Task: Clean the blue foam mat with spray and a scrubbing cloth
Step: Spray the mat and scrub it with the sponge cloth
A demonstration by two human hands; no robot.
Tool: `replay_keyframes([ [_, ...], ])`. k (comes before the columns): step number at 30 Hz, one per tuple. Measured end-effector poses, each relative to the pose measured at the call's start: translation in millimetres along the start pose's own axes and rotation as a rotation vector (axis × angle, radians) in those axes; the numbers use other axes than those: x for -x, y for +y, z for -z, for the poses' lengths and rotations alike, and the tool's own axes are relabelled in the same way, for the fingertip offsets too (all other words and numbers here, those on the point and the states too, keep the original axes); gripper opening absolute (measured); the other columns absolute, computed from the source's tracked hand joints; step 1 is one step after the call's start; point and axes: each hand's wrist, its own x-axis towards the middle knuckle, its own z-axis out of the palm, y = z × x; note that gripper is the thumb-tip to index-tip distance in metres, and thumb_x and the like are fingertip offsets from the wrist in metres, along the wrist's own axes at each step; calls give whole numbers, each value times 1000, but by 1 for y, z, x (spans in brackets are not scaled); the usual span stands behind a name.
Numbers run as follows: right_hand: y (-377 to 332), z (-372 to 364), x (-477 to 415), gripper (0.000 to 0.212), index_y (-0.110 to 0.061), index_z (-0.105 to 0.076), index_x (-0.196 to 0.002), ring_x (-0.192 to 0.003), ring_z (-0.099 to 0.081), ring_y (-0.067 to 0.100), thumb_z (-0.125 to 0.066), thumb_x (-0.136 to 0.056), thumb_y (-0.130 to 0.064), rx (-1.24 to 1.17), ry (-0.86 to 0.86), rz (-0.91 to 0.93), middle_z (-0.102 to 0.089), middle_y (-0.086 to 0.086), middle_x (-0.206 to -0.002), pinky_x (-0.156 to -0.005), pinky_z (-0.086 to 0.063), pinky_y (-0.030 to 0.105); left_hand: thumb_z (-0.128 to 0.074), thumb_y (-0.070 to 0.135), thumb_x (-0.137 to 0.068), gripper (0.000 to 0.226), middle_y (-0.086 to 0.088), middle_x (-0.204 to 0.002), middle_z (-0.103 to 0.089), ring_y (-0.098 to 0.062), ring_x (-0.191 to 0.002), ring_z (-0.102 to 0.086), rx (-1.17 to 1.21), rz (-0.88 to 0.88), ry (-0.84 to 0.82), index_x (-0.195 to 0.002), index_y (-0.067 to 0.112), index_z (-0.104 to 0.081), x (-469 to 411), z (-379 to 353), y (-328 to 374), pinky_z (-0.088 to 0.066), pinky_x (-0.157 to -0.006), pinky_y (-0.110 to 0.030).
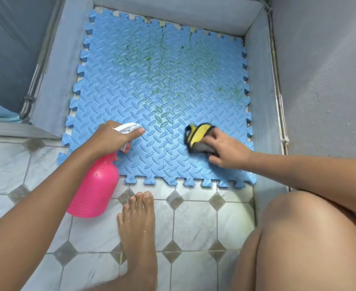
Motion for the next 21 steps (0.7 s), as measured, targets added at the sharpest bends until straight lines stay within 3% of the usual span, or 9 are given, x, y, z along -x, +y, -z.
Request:
replay_keyframes([
  [2, -22, -4, 3, 49, -25, -54, -128, -102, -51, 24, -65, -81, -32, 44, -162, 317, -44, 8, -118, -73, -50, 34, -71, 66, -84, 59, -7, -64, -73, -8, -38, -60, 33, 57, -23, -69, 9, -67, 0, 4, 5, -49, -44, -26],
  [4, -34, -8, 0, 45, -25, -57, -125, -102, -52, 24, -64, -81, -32, 49, -233, 441, -45, 6, -116, -70, -52, 35, -74, 65, -82, 58, -10, -64, -71, -14, -37, -62, 56, 110, -36, -72, 8, -67, -3, 15, 13, -53, -48, -31],
  [6, -35, -8, -9, 40, -27, -56, -123, -103, -54, 22, -62, -83, -30, -17, -154, 328, -44, 3, -118, -72, -53, 38, -77, 69, -76, 62, -10, -64, -73, -19, -43, -67, 18, 131, -16, -82, 7, -68, -9, 29, 25, -60, -53, -37],
  [9, -17, 0, -28, 40, -28, -54, -126, -103, -57, 28, -62, -87, -25, -93, 61, -36, -44, 4, -125, -78, -51, 38, -76, 71, -75, 63, -8, -63, -72, -18, -40, -65, -128, 97, 29, -83, 10, -65, -18, 48, 45, -62, -60, -36],
  [12, 14, 17, -48, 33, -26, -54, -124, -105, -57, 37, -57, -92, -25, -215, 233, -432, -44, 10, -127, -87, -48, 42, -76, 73, -74, 67, -11, -74, -72, -28, -62, -69, -206, 11, 43, -80, 6, -69, -29, 51, 56, -65, -72, -43],
  [14, 30, 23, -53, 29, -25, -54, -123, -106, -57, 39, -54, -94, -29, -279, 280, -611, -44, 12, -127, -90, -47, 44, -78, 72, -71, 70, -17, -82, -68, -31, -73, -69, -134, -60, 46, -85, 4, -69, -33, 45, 57, -66, -65, -47],
  [16, 40, 23, -53, 31, -23, -54, -126, -109, -56, 39, -54, -96, -32, -296, 303, -682, -45, 14, -128, -92, -46, 44, -79, 73, -69, 70, -17, -81, -73, -29, -76, -73, -77, -100, 42, -87, 5, -73, -37, 38, 57, -66, -61, -44],
  [18, 41, 21, -53, 32, -22, -54, -126, -109, -55, 38, -55, -96, -32, -299, 309, -672, -45, 15, -126, -93, -46, 43, -77, 76, -69, 68, -9, -72, -75, -25, -67, -73, -91, -92, 57, -82, 9, -73, -37, 35, 57, -64, -62, -40],
  [21, 39, 19, -56, 30, -20, -54, -124, -106, -56, 38, -55, -95, -29, -296, 301, -664, -44, 15, -125, -91, -45, 41, -73, 83, -65, 72, -10, -65, -71, -28, -64, -69, -144, -62, 219, -70, 11, -68, -40, 39, 53, -59, -70, -43],
])
